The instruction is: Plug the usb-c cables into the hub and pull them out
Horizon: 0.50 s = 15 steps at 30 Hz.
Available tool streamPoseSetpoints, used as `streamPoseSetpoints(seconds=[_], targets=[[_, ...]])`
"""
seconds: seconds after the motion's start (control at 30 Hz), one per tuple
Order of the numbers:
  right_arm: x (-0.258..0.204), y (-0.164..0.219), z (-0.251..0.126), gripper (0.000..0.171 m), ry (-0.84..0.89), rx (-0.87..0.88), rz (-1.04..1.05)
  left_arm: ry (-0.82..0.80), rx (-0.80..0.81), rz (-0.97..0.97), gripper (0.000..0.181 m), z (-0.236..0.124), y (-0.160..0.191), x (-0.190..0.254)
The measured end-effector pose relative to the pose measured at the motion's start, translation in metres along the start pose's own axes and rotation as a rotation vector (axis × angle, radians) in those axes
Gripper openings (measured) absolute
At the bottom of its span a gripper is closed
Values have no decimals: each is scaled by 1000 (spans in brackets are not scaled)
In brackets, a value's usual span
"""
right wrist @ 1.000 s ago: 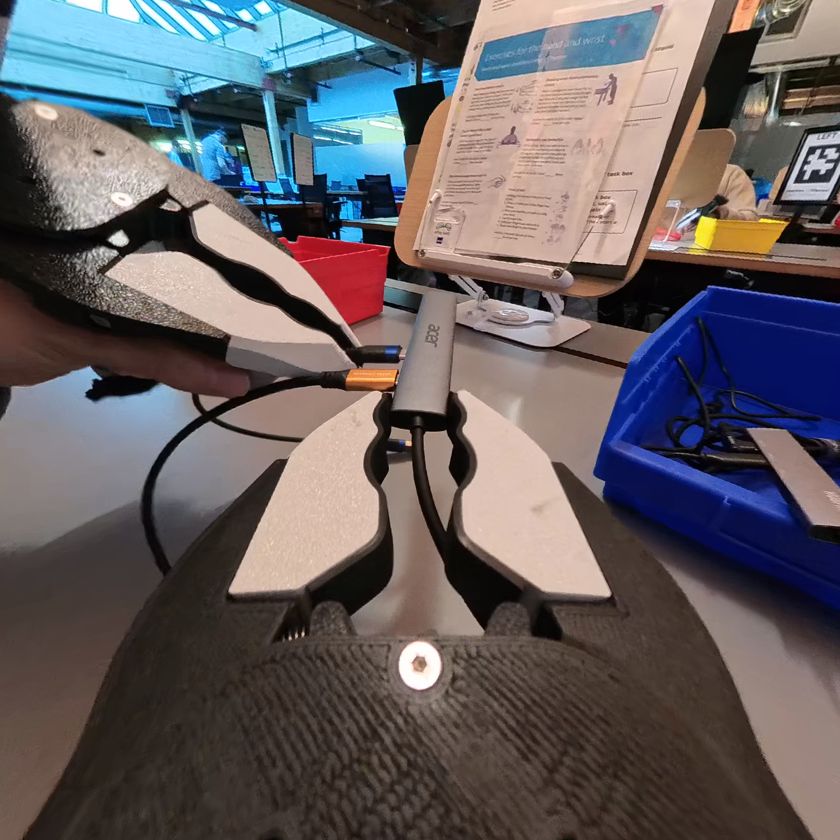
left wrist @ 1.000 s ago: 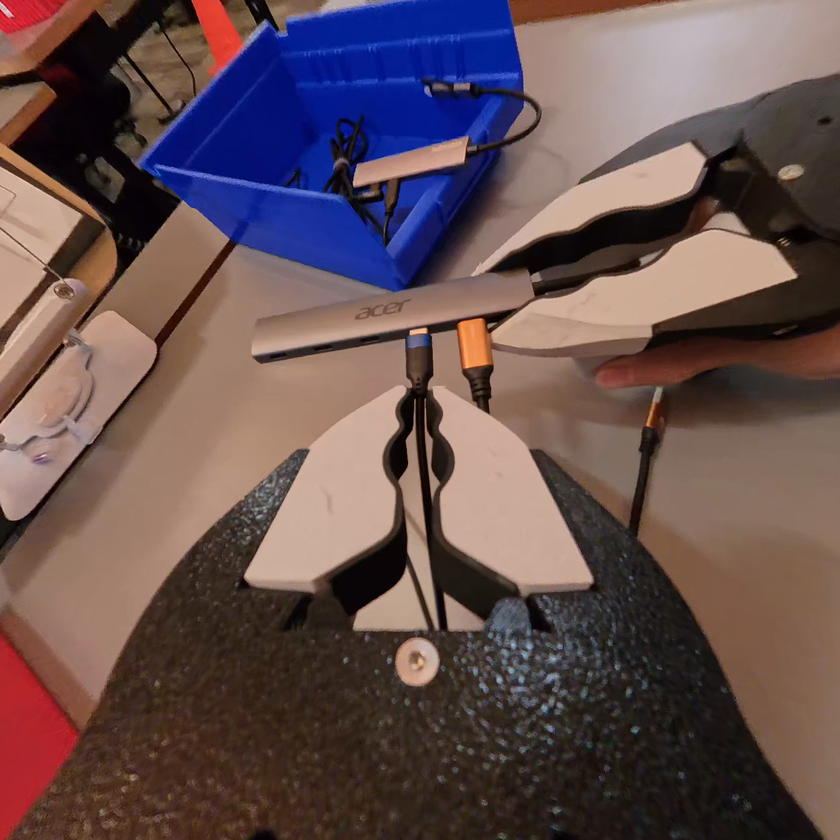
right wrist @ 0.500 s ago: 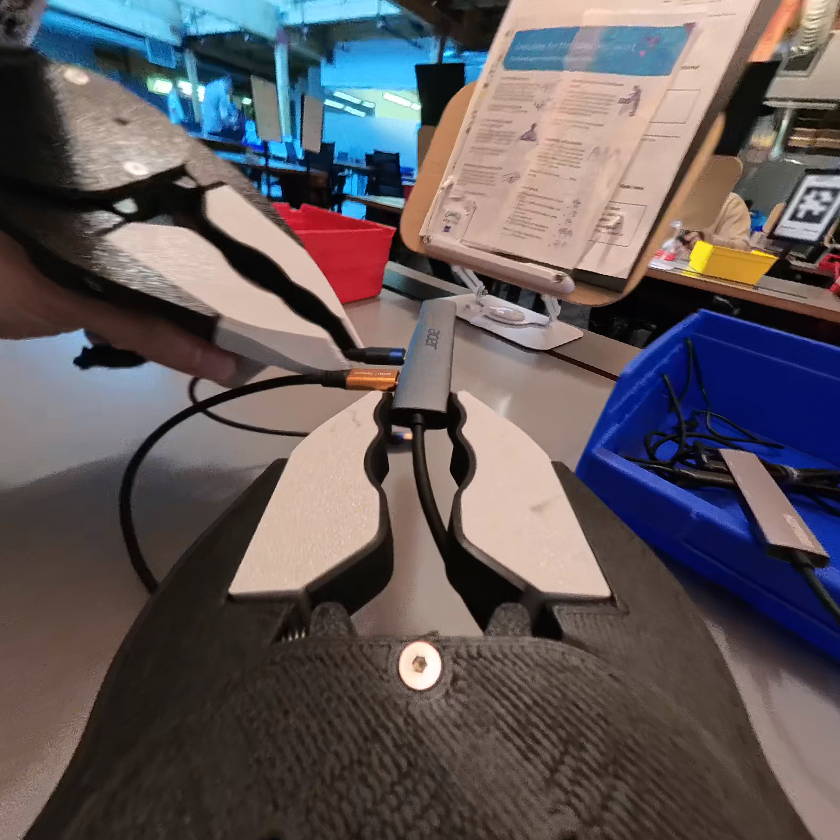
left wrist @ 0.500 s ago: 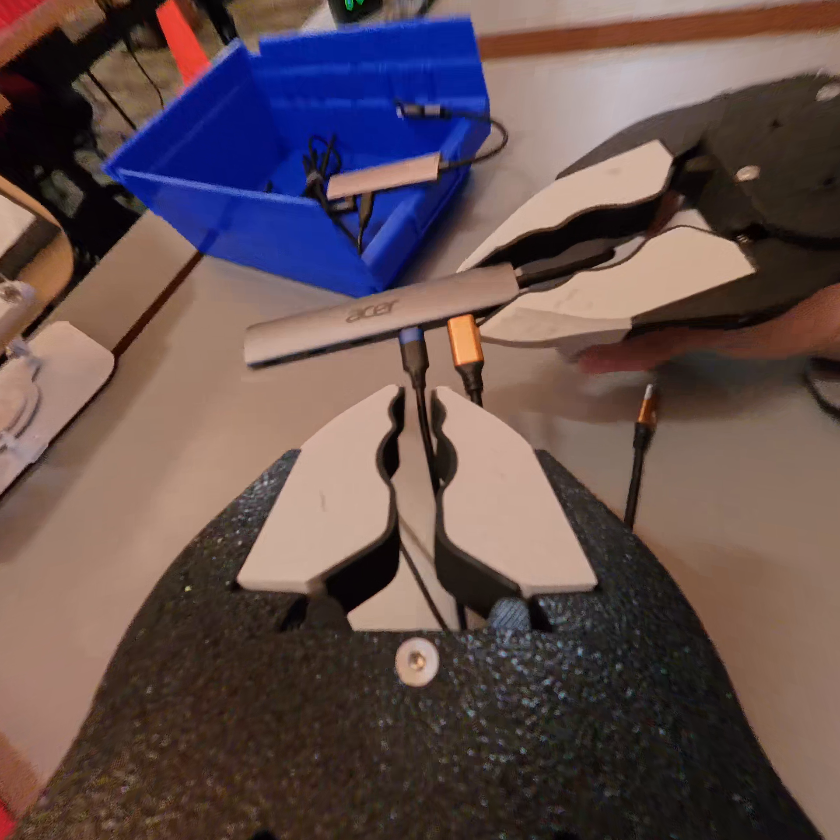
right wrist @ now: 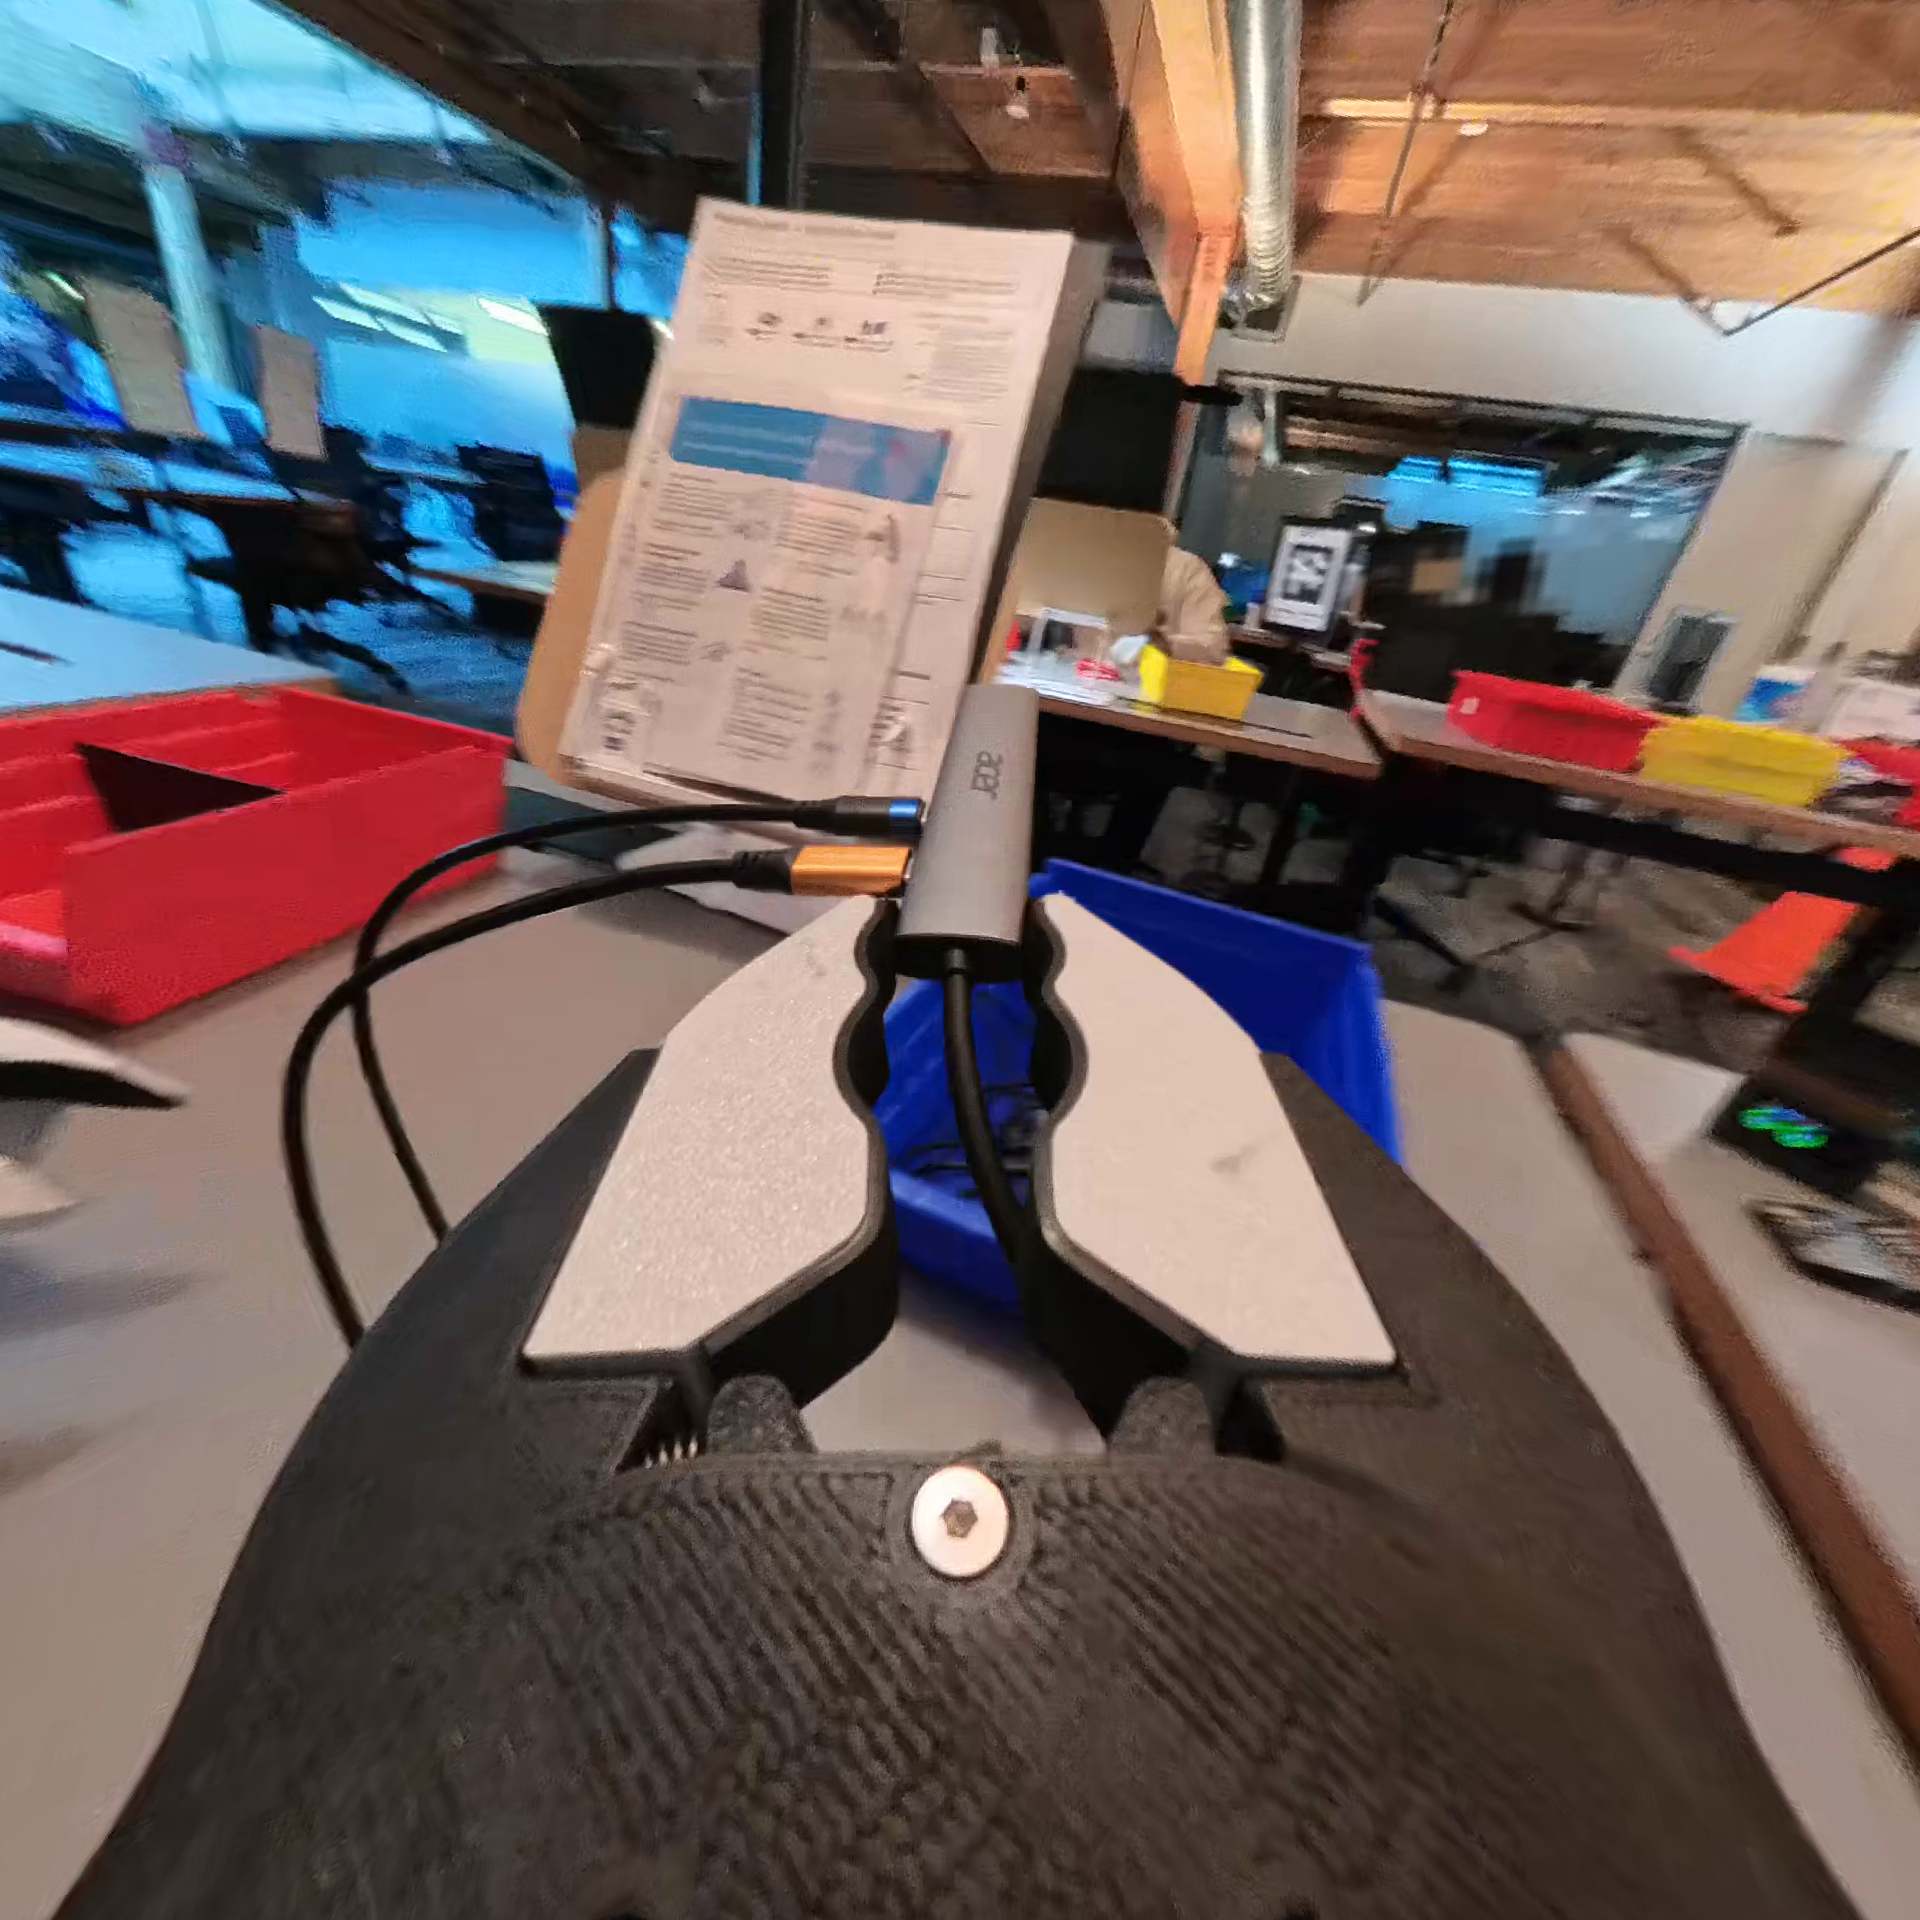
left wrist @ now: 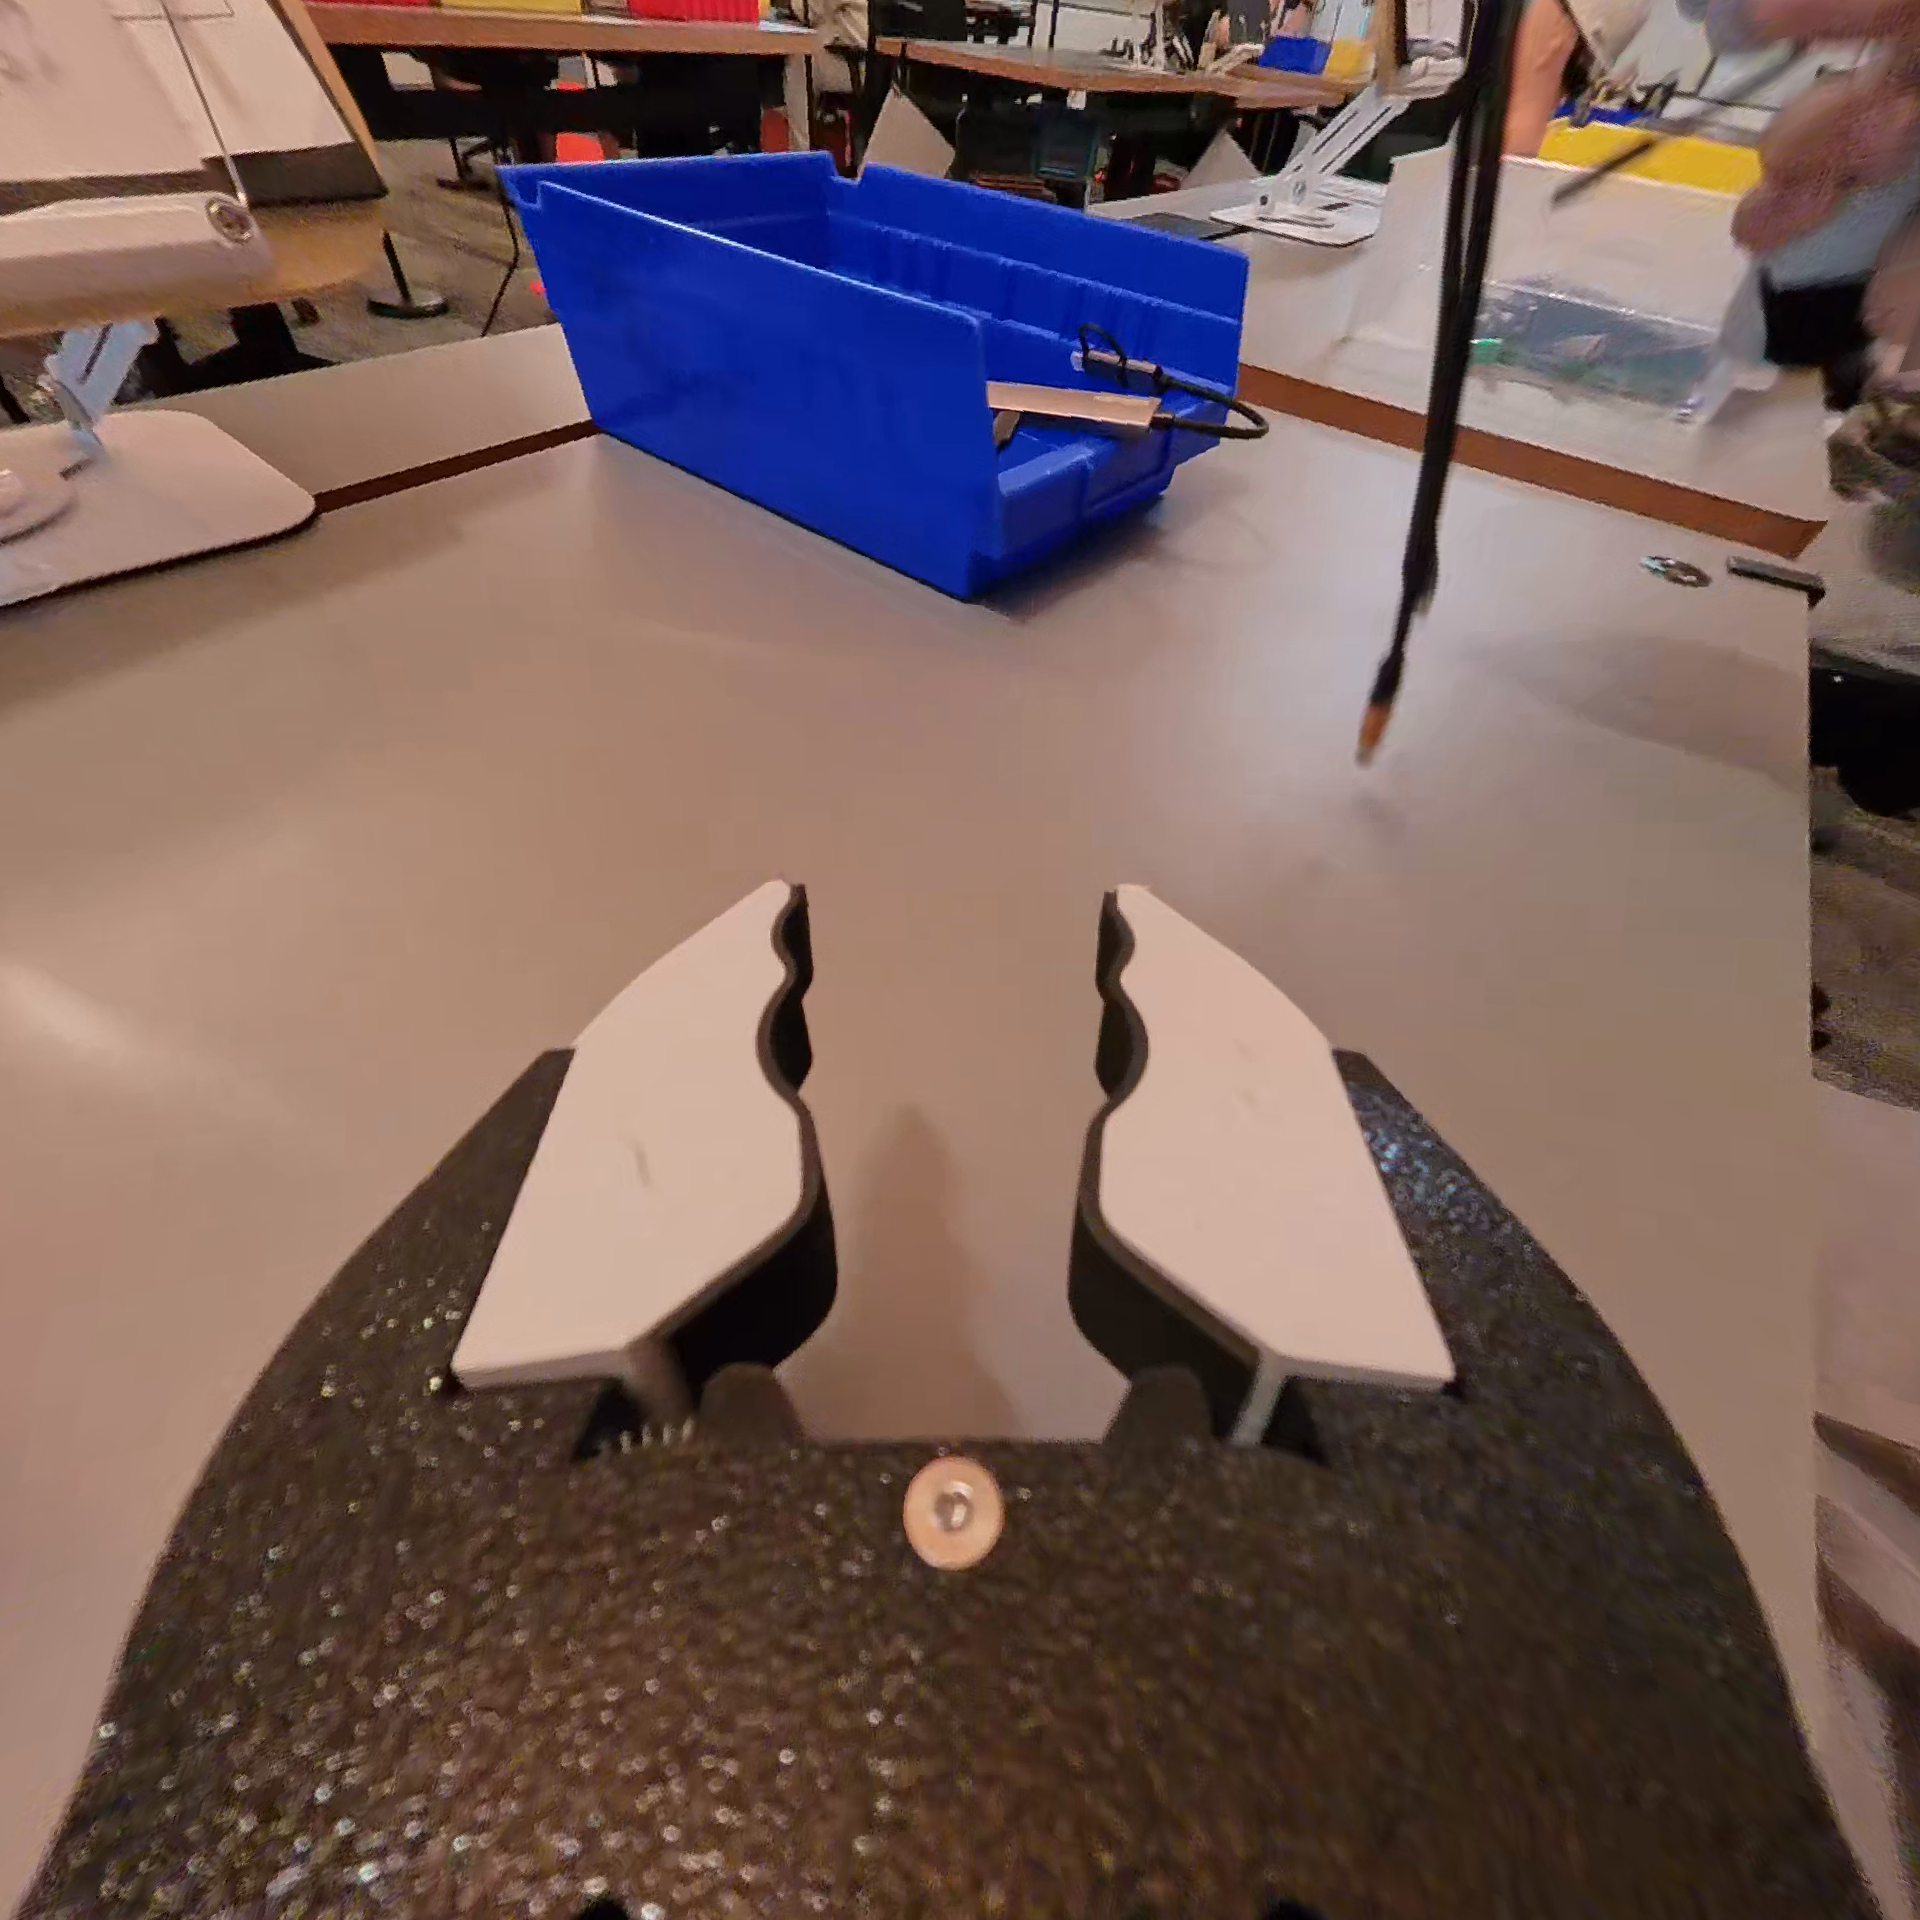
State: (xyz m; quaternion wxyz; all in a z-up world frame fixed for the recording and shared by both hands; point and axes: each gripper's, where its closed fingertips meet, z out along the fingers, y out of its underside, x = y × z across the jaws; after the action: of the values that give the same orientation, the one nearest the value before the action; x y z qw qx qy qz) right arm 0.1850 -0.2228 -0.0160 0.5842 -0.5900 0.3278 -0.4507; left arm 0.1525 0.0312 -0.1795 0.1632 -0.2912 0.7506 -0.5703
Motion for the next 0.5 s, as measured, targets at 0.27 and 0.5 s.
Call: streamPoseSetpoints(seconds=[0.27, 0.5], targets=[[103, -73, 71, 24, 239, -182, -415, 40, -16, 90, 51, 9, 0, 8], [142, -63, 159, 24, 347, -322, -591, 50, 8, 82, 44, 11, -4, 6]])
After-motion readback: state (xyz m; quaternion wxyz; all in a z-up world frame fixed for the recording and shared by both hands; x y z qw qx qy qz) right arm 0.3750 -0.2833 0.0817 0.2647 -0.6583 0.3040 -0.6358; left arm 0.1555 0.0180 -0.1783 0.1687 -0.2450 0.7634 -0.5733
